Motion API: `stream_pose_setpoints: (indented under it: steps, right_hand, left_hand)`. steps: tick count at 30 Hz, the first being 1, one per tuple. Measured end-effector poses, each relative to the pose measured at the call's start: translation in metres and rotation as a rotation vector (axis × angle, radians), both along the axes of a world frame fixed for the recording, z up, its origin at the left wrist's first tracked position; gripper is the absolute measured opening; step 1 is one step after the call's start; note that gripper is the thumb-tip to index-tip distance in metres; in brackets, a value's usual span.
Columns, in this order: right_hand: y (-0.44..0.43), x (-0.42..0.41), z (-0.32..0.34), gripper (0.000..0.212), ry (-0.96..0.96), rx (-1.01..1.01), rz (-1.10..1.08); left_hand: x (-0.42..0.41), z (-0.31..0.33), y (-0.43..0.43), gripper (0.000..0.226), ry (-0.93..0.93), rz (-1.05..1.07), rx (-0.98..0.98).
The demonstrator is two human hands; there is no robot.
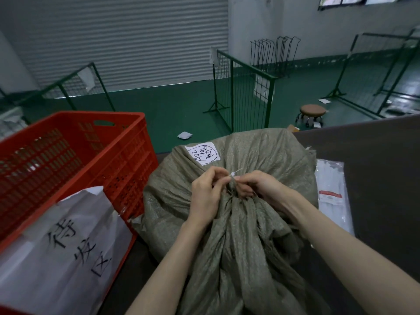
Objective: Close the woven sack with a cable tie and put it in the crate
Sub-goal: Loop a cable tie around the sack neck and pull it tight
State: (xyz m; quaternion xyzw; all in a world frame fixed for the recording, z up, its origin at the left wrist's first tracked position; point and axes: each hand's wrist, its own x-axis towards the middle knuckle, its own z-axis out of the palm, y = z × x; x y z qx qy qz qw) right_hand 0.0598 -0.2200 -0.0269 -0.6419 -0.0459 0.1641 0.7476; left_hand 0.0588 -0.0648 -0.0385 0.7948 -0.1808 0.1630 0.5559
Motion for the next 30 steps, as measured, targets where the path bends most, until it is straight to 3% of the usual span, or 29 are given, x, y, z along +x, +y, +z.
stream_pose_setpoints:
  steps: [4, 9, 15, 19, 23, 30]
  right_hand:
    - [0.003, -0.001, 0.002, 0.052, 0.005, -0.056, -0.002]
    - [0.002, -0.005, 0.006, 0.049, -0.049, -0.176, -0.020]
    - [-0.003, -0.004, 0.016, 0.019, -0.087, -0.152, -0.095]
    - [0.002, -0.005, 0.023, 0.038, -0.206, -0.225, -0.207]
    - [0.007, -0.007, 0.029, 0.039, -0.319, -0.377, -0.219]
    - [0.020, -0.011, 0.037, 0.040, -0.200, -0.175, -0.284]
  left_hand:
    - [0.000, 0.003, 0.003, 0.015, 0.059, -0.051, -0.046]
    - [0.002, 0.004, 0.004, 0.010, 0.170, -0.082, -0.146]
    - [0.003, 0.007, 0.006, 0.014, 0.225, -0.090, -0.195]
    - [0.002, 0.009, 0.007, 0.016, 0.219, -0.102, -0.144]
    - [0.000, 0.009, 0.006, 0.009, 0.224, -0.133, -0.119]
    - [0.001, 0.017, 0.011, 0.005, 0.241, -0.215, -0.089]
